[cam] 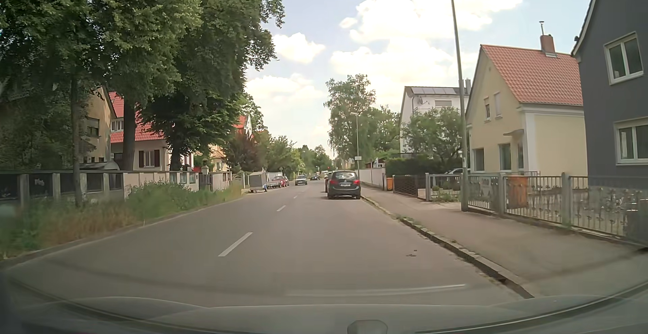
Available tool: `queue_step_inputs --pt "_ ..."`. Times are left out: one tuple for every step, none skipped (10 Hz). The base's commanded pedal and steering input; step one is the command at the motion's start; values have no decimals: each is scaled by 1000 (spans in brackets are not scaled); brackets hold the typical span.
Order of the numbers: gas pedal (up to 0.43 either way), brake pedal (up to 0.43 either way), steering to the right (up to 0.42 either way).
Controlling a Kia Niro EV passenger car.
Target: Follow the waypoints while adhering to traffic rules and regulations
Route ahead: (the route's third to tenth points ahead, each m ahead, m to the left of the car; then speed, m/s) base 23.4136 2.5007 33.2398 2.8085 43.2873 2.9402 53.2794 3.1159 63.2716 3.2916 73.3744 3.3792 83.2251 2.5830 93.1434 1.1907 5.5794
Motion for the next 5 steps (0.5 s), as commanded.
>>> queue_step_inputs --pt "0 0 -25" --pt "0 0 -27" --pt "8 0 -27" --pt "20 0 -28" --pt "20 0 -27"
